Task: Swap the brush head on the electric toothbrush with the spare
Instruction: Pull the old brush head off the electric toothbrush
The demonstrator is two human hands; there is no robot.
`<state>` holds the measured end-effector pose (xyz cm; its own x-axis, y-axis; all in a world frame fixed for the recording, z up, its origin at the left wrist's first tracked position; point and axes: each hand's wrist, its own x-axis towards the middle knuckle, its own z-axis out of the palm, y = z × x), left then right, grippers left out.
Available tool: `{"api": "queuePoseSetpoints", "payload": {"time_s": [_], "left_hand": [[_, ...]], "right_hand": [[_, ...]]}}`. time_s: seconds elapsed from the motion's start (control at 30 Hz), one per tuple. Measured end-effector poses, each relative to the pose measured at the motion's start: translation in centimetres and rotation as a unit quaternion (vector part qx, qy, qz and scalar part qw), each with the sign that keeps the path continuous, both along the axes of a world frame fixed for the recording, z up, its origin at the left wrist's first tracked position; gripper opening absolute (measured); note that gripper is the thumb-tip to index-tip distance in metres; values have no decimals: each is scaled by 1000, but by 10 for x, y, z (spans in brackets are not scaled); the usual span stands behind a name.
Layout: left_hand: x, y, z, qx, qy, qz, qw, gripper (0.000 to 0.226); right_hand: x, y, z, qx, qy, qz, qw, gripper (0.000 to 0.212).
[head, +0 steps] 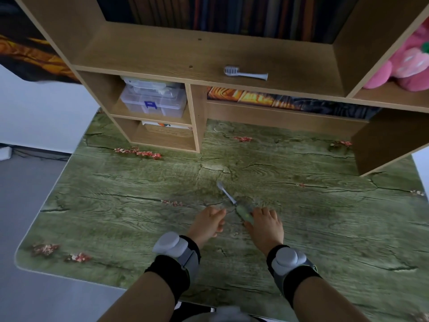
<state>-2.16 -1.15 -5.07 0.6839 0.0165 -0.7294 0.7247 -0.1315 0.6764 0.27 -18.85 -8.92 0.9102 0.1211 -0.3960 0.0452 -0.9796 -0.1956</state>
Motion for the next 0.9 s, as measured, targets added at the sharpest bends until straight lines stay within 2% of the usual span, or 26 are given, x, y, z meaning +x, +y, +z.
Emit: {"api": "queuePoseSetpoints", "payload": {"time_s": [0.17, 0.4, 0.57, 0.7, 0.9], "left_hand": [[-6, 4, 5, -10, 12, 23, 1000, 20], [-10, 4, 21, -53, 16, 103, 993, 17], [2, 12, 46, -74, -48, 167, 982, 14], [14, 16, 66, -112, -96, 188, 971, 34], [22, 17, 82, -123, -119, 216, 961, 13]], "right_hand": [[-2, 3, 2, 2, -8, 10, 1000, 43], [-1, 24, 26, 86, -10, -17, 996, 34], [0, 40, 57, 207, -24, -66, 976, 24], [-1, 52, 80, 259, -48, -70, 962, 29], [-2, 64, 104, 302, -85, -70, 947, 31]]}}
